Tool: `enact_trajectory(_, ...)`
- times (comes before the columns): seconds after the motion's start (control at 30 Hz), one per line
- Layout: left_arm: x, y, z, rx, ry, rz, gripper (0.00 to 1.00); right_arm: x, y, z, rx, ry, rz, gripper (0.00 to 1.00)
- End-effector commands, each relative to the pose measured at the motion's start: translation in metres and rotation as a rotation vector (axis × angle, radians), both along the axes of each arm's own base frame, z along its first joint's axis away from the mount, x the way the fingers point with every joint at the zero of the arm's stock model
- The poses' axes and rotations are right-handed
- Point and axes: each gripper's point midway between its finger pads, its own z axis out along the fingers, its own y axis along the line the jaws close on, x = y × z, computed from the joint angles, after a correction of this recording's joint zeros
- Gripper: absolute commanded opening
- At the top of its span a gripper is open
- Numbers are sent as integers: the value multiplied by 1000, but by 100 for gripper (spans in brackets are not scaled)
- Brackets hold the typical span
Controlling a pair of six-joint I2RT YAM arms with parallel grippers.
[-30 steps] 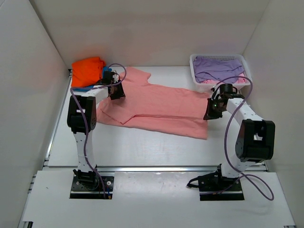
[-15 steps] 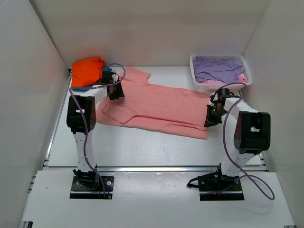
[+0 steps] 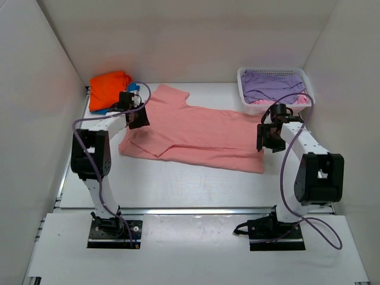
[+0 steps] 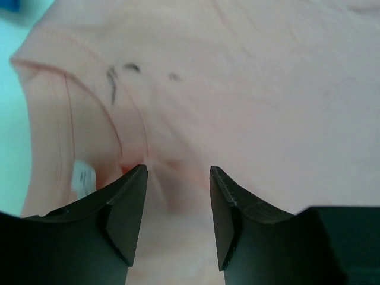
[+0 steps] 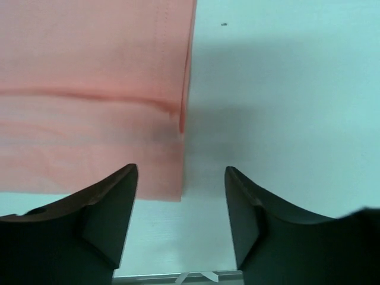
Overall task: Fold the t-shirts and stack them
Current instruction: Fold the flattened tshirt in 1/3 of the way
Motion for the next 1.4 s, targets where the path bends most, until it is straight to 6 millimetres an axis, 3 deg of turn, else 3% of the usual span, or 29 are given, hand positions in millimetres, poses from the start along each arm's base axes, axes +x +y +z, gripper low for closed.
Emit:
enact_trajectory(0.0,-24,-9,53,6,-106,-46,58,-1,8,29,7,-102,8,56)
enact_trajectory(0.03,-38,-10,43,15,-74,-58,58,-4,14,28,18,-101,13,51)
enact_trajectory(0.1,-58,-7,47,63,-82,-57,58,-11,28,29,49,-110,35,49)
enact_trajectory(0.17,-81,-6,36,96,-56,-69,57,-18,43,22,92,-101,53,48)
enact_trajectory(0.2,-84,-3,38,121,-65,-57,58,-20,48,20,107,-104,57,49)
enact_trajectory(0.27,-99,-6,25,160,-28,-74,58,-20,60,12,148,-104,74,48)
enact_trajectory(0.47,-105,-1,-10,301,105,-78,56,1,92,-10,273,-107,97,49)
enact_trajectory(0.57,-113,-3,-24,351,178,-114,54,1,102,-22,290,-68,105,48)
enact_trajectory(0.7,-146,-11,-39,422,332,-236,48,-18,94,-48,239,79,90,49)
enact_trajectory(0.83,-197,-18,-47,466,466,-357,40,-42,92,-59,262,173,84,48)
enact_trajectory(0.97,-240,-17,-43,416,519,-403,37,-72,89,-63,276,253,69,48)
enact_trajectory(1.13,-270,-10,-23,363,504,-428,35,-105,84,-59,271,297,68,49)
enact_trajectory(1.23,-267,-1,-4,370,423,-384,36,-123,80,-54,279,301,38,49)
enact_trajectory(1.37,-245,-5,45,230,260,-327,42,-113,73,-27,261,186,19,48)
